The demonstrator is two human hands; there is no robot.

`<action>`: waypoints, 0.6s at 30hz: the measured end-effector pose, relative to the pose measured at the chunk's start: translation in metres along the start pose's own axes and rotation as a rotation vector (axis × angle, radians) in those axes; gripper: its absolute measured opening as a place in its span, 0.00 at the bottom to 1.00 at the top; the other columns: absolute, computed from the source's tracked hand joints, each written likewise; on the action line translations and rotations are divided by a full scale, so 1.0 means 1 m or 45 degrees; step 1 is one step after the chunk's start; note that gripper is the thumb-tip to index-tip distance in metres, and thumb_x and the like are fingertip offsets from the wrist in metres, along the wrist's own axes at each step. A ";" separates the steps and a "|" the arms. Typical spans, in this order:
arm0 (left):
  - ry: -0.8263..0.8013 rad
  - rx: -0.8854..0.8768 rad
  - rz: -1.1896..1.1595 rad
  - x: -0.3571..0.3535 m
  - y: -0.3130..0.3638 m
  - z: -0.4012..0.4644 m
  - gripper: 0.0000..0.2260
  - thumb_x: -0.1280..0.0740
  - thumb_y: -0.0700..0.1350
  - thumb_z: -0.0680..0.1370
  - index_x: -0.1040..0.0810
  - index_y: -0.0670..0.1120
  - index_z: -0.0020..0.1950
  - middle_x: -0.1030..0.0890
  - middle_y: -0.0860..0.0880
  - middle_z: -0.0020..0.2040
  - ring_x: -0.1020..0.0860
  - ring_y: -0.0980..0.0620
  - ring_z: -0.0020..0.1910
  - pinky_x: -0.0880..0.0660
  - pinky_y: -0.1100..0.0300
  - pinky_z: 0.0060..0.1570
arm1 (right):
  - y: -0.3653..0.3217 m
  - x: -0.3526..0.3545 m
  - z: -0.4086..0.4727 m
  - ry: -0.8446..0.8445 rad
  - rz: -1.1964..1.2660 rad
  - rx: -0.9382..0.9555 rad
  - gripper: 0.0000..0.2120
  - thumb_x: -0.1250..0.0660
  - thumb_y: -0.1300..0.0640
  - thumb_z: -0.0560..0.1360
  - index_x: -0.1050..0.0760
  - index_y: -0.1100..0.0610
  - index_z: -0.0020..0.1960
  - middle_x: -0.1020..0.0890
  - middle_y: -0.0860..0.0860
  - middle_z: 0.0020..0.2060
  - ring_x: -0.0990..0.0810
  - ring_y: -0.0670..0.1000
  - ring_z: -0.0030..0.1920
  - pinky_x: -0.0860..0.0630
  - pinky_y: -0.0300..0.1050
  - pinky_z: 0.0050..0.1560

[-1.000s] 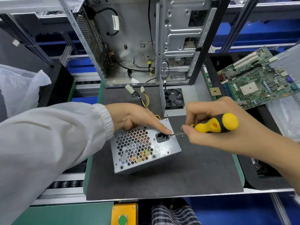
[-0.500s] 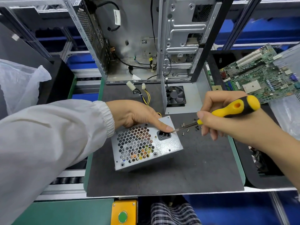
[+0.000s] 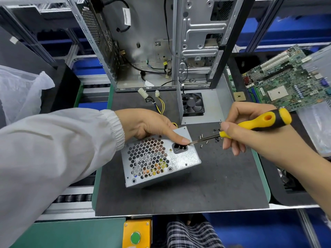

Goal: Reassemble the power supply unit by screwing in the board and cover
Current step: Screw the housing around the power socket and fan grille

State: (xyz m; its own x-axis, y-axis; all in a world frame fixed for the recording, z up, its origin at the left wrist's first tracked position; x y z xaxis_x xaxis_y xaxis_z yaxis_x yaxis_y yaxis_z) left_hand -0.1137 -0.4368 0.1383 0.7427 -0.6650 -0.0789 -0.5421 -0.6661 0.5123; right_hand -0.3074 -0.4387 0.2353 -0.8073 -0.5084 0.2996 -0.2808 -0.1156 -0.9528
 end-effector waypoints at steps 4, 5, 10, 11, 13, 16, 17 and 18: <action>-0.007 -0.001 -0.004 -0.001 0.000 0.000 0.06 0.25 0.49 0.66 0.14 0.47 0.36 0.15 0.47 0.37 0.17 0.52 0.32 0.19 0.59 0.36 | 0.001 0.000 0.000 -0.021 -0.009 0.000 0.10 0.34 0.65 0.75 0.27 0.61 0.34 0.19 0.58 0.28 0.24 0.55 0.23 0.29 0.40 0.23; -0.009 0.000 -0.004 -0.001 0.000 -0.001 0.06 0.25 0.49 0.65 0.14 0.47 0.36 0.15 0.47 0.37 0.17 0.52 0.32 0.19 0.59 0.36 | 0.001 0.000 0.000 -0.026 -0.011 -0.001 0.11 0.34 0.66 0.75 0.28 0.61 0.34 0.19 0.59 0.28 0.24 0.55 0.23 0.29 0.40 0.23; -0.015 0.015 -0.004 0.000 0.000 -0.002 0.07 0.25 0.49 0.66 0.14 0.46 0.38 0.15 0.46 0.38 0.16 0.51 0.34 0.18 0.57 0.40 | 0.001 0.001 0.000 -0.037 -0.007 -0.002 0.10 0.34 0.65 0.75 0.28 0.61 0.35 0.19 0.59 0.28 0.24 0.55 0.23 0.29 0.40 0.23; -0.014 0.017 -0.003 0.000 0.000 -0.002 0.08 0.25 0.49 0.65 0.14 0.46 0.39 0.15 0.46 0.39 0.16 0.51 0.34 0.18 0.57 0.40 | 0.001 0.001 0.001 -0.038 -0.009 -0.005 0.10 0.34 0.65 0.75 0.28 0.62 0.35 0.19 0.59 0.28 0.24 0.55 0.23 0.29 0.40 0.23; -0.008 0.020 0.004 0.000 0.000 -0.003 0.10 0.25 0.49 0.65 0.14 0.46 0.41 0.15 0.45 0.40 0.16 0.51 0.35 0.19 0.56 0.42 | 0.002 0.000 0.001 -0.039 -0.008 -0.010 0.10 0.34 0.65 0.75 0.28 0.62 0.35 0.19 0.59 0.28 0.24 0.55 0.23 0.30 0.40 0.23; -0.012 0.020 0.004 -0.001 0.000 -0.003 0.10 0.24 0.49 0.63 0.14 0.45 0.41 0.15 0.45 0.40 0.16 0.51 0.35 0.19 0.56 0.42 | -0.002 -0.001 0.000 -0.013 -0.011 -0.021 0.10 0.34 0.65 0.75 0.28 0.64 0.35 0.19 0.58 0.27 0.25 0.55 0.22 0.31 0.38 0.22; -0.016 0.020 0.009 -0.002 0.000 -0.003 0.11 0.24 0.49 0.63 0.14 0.45 0.41 0.15 0.45 0.40 0.16 0.51 0.35 0.19 0.55 0.43 | -0.004 -0.002 0.001 0.011 -0.032 -0.018 0.11 0.33 0.63 0.74 0.28 0.63 0.34 0.20 0.58 0.26 0.26 0.54 0.21 0.33 0.36 0.22; -0.019 0.021 0.010 -0.002 0.000 -0.003 0.11 0.24 0.49 0.63 0.14 0.45 0.41 0.15 0.45 0.40 0.16 0.50 0.35 0.19 0.55 0.44 | -0.007 -0.003 0.002 0.044 -0.082 -0.006 0.13 0.32 0.61 0.74 0.28 0.63 0.33 0.20 0.57 0.25 0.28 0.53 0.20 0.34 0.35 0.22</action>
State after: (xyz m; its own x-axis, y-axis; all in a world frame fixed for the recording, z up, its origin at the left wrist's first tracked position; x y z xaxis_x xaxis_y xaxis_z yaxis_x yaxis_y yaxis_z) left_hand -0.1141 -0.4342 0.1407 0.7324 -0.6752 -0.0875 -0.5545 -0.6661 0.4989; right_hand -0.3021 -0.4384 0.2408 -0.8049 -0.4703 0.3619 -0.3352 -0.1429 -0.9312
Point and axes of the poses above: each hand's wrist, its own z-axis towards the middle knuckle, its own x-axis out of the back of the hand, y = z × x, the point moved 5 cm from there along z, towards the middle knuckle
